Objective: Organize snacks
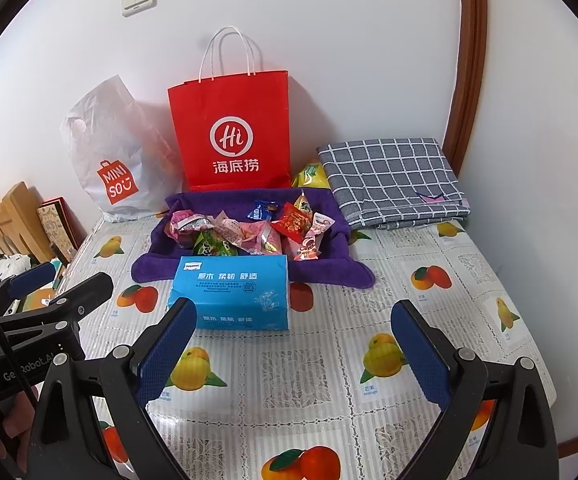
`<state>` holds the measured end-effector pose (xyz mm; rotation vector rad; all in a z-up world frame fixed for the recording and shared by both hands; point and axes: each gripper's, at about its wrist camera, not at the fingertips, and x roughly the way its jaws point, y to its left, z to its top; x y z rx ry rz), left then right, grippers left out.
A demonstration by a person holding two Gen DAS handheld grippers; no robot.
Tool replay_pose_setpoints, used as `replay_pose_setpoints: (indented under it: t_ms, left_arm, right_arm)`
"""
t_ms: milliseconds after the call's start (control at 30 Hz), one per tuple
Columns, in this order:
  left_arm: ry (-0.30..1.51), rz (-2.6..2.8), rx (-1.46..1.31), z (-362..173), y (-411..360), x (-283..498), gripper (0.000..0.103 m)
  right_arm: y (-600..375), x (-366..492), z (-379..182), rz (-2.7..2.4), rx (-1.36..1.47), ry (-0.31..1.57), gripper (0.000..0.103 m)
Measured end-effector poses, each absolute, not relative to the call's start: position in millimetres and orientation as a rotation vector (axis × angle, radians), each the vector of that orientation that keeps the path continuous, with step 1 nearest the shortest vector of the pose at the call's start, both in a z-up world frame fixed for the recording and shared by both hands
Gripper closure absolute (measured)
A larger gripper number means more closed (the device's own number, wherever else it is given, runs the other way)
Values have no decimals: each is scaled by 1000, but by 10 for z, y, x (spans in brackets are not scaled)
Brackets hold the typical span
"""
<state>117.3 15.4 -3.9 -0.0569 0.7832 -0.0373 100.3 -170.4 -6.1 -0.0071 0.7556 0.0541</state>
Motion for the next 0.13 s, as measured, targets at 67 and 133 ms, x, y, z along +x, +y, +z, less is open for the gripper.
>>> replay_pose_setpoints:
  t_ms: [67,133]
  left_arm:
    - [781,-36,-57,-24,163,1172,11]
    - [772,-30,-51,0,157,1164,11]
  right_arm:
    - [-1708,997,-55,54,-8,754,6]
    - [-1710,988,-45,53,-6,753,6]
